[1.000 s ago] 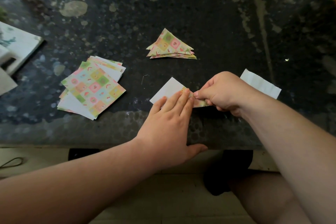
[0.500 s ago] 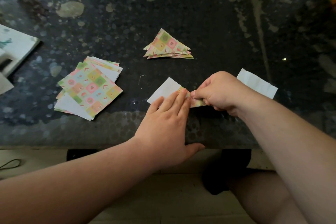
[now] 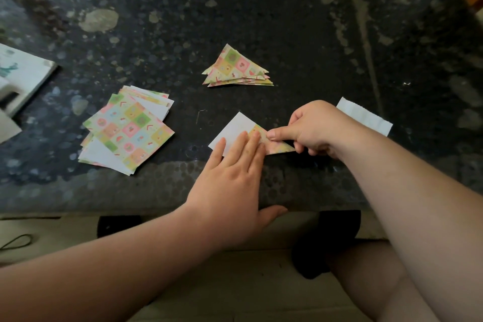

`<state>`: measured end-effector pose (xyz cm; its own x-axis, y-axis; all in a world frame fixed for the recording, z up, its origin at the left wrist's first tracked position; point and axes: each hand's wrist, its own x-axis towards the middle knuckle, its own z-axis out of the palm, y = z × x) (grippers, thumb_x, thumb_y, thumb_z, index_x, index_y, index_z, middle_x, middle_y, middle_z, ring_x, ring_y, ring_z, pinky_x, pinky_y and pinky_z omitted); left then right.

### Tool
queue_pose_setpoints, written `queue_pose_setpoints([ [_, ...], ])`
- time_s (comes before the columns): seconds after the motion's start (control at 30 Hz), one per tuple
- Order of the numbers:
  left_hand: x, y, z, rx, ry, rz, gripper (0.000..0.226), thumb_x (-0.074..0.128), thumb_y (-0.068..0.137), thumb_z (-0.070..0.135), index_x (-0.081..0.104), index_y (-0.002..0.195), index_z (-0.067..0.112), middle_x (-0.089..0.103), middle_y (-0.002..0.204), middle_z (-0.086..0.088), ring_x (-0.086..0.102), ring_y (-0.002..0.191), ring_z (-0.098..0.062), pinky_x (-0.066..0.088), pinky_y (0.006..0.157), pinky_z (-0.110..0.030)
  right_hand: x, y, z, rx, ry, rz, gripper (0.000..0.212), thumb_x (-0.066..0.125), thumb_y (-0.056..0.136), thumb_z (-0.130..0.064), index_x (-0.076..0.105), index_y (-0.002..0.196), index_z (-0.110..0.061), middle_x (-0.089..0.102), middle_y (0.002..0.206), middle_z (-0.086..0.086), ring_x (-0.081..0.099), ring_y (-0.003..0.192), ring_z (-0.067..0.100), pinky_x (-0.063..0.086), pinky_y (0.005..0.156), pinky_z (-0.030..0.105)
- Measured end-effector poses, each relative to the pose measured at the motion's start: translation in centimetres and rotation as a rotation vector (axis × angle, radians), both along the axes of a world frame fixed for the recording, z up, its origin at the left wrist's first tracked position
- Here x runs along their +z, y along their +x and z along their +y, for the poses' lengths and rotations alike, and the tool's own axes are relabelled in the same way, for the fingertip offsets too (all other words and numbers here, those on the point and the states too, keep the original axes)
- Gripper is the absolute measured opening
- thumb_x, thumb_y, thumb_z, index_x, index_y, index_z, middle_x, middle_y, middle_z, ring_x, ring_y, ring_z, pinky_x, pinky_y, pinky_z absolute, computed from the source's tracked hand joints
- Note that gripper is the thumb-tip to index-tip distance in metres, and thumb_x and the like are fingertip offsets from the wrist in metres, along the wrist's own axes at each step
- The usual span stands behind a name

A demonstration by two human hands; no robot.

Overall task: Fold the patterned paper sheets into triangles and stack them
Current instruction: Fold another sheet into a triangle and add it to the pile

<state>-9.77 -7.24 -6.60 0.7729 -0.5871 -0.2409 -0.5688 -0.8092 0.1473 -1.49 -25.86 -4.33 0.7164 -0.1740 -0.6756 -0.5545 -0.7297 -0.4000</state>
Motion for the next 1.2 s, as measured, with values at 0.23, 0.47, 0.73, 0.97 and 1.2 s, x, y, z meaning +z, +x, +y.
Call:
queue_pose_setpoints([
  [0.23,0.7,-1.8,-1.6,-0.011,0.104,-0.052,0.106,0.022,0.096,0.077,-0.026,0.146,-0.003,-0.014,0.168,-0.021,-0.018,0.154,-0.034,-0.016,0.123,-0.052,0.2,0.3,-0.1,0.012,-0.014,0.028,0.058,0.081,0.077,-0.063,0.075,0.091,-0.007,0.067,0.077,0.012,0.051,0.061,0.023,0.042,0.064,0.033],
  [0.47,0.5,-2.0,-2.8,-0.036,0.117,-0.069,0.108,0.033,0.096,0.072,-0.004,0.155,-0.011,0.0,0.166,-0.027,0.007,0.149,-0.04,0.001,0.125,-0.047,0.0,-0.1,-0.3,-0.004,-0.001,-0.004,0.055,0.084,0.074,-0.061,0.072,0.083,-0.008,0.064,0.071,0.013,0.05,0.061,0.024,0.042,0.065,0.036],
  [0.73,1.3,-2.2,-0.9,0.046,0.086,-0.076,0.106,0.042,0.089,0.079,0.027,0.154,-0.003,0.035,0.148,-0.017,0.036,0.13,-0.03,0.03,0.115,-0.04,0.0,0.1,-0.5,-0.02,-0.002,0.023,0.051,0.087,0.072,-0.059,0.07,0.079,-0.012,0.063,0.07,0.011,0.048,0.058,0.021,0.04,0.061,0.034],
  [0.97,0.9,-2.5,0.9,0.062,0.08,-0.105,0.104,0.05,0.08,0.081,0.052,0.142,-0.002,0.057,0.126,-0.011,0.053,0.11,-0.027,0.046,0.1,-0.04,-0.2,0.2,-0.3,-0.043,-0.002,0.037,0.053,0.087,0.072,-0.059,0.074,0.085,-0.009,0.064,0.073,0.01,0.05,0.06,0.021,0.041,0.063,0.035],
  [1.2,1.5,-2.2,1.5,0.052,0.209,-0.157,0.105,0.026,0.09,0.082,0.006,0.162,0.008,0.036,0.146,-0.003,0.036,0.134,-0.025,-0.007,0.122,-0.06,0.3,0.3,-0.2,-0.047,-0.016,0.039,0.052,0.086,0.076,-0.055,0.077,0.095,-0.007,0.066,0.074,0.009,0.051,0.061,0.02,0.042,0.062,0.035],
])
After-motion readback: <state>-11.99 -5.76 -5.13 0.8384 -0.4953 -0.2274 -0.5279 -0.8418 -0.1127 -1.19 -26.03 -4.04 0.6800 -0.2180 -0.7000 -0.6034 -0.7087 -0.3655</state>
